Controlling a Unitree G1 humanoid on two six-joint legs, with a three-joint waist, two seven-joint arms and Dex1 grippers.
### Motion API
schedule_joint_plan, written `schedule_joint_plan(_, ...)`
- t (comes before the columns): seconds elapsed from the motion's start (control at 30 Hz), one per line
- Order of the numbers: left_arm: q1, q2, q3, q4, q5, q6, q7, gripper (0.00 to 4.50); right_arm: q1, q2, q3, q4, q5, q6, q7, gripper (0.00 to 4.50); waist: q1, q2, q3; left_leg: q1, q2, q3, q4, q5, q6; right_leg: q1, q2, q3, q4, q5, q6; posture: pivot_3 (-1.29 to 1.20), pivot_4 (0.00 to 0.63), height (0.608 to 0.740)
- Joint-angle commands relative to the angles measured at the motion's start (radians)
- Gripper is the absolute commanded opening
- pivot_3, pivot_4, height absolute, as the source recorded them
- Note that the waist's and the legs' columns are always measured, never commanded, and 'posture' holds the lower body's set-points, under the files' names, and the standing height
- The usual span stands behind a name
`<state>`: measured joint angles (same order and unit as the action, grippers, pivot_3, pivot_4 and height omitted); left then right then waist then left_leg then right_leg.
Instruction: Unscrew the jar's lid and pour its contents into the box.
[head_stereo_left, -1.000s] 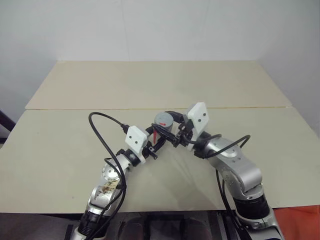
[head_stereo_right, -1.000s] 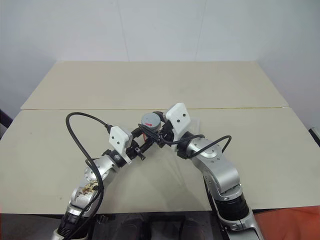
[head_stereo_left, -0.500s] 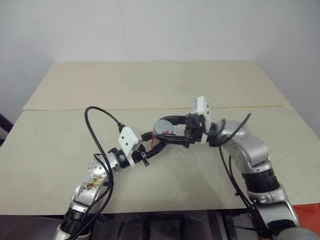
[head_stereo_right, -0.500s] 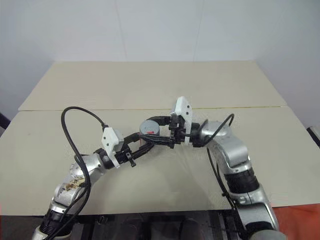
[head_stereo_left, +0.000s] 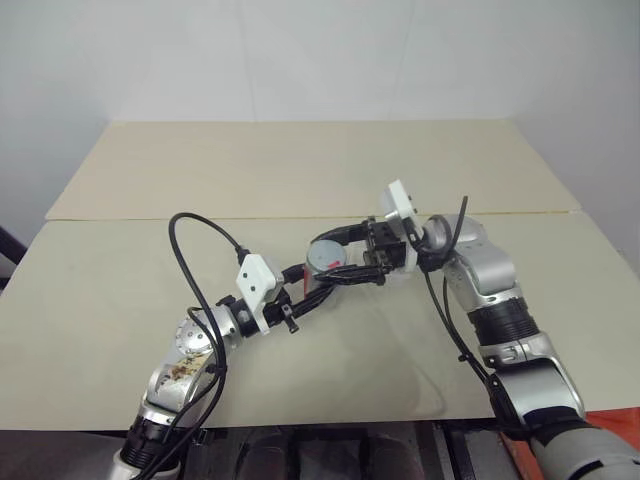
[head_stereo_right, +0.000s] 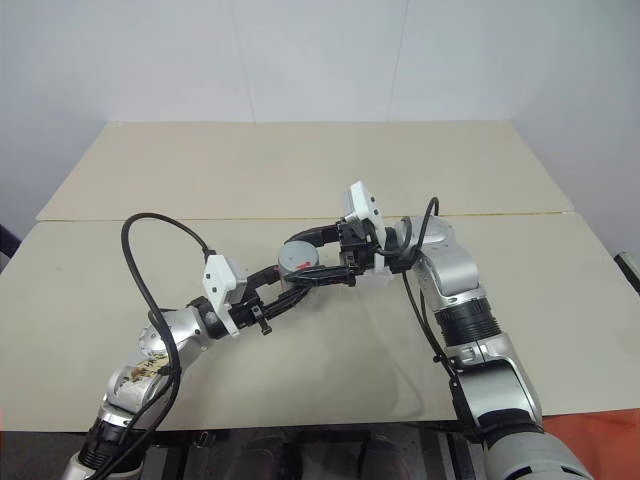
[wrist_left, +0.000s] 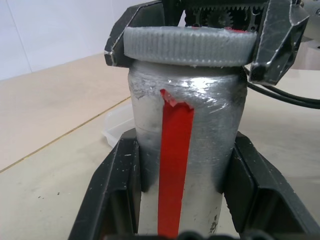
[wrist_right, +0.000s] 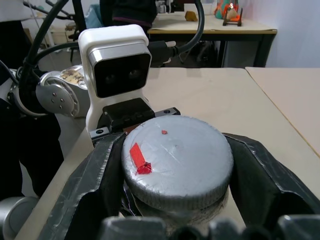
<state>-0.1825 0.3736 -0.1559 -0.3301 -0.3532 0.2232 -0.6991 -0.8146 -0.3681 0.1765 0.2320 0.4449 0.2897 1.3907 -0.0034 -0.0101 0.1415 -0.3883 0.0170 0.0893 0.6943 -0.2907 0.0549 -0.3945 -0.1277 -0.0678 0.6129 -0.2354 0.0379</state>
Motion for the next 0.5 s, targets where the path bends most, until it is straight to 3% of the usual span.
schedule_joint_plan(0.03, 0.005, -0.023, -0.021, -0.044, 0.014, -0.030, 0.011, 1.86, -0.027, 0.004, -0.027, -0.068, 0.029, 0.017, -0.014, 4.34, 0.000, 0.000, 0.000, 0.000, 0.000, 0.000, 0.000, 0.000, 0.000, 0.000, 0.000, 0.000, 0.000, 0.000, 0.000, 0.00, 0.150, 0.740)
schedule_joint_plan(0.17, 0.012, -0.046, -0.016, -0.028, 0.057, -0.068, 0.046, 1.86, 0.022, 0.024, -0.109, -0.165, 0.009, -0.021, -0.201, 4.43, 0.003, 0.000, 0.000, 0.000, 0.000, 0.000, 0.000, 0.000, -0.001, 0.000, 0.000, 0.000, 0.001, 0.000, 0.000, 0.00, 0.150, 0.740)
schedule_joint_plan(0.27, 0.018, -0.067, -0.009, -0.021, 0.070, -0.086, 0.074, 1.86, 0.085, 0.024, -0.192, -0.302, 0.098, 0.076, -0.318, 4.43, 0.007, 0.000, 0.000, 0.000, 0.000, 0.000, 0.000, 0.000, -0.001, 0.000, -0.001, 0.000, 0.001, 0.000, 0.000, 0.00, 0.150, 0.740)
schedule_joint_plan(0.5, -0.005, -0.118, 0.012, 0.028, 0.125, -0.144, 0.153, 1.86, 0.291, -0.036, -0.218, -0.637, 0.136, 0.170, -0.487, 4.43, 0.015, 0.000, 0.000, -0.001, 0.000, 0.000, 0.000, 0.000, -0.001, -0.001, -0.001, 0.000, 0.000, 0.000, 0.000, 0.00, 0.150, 0.740)
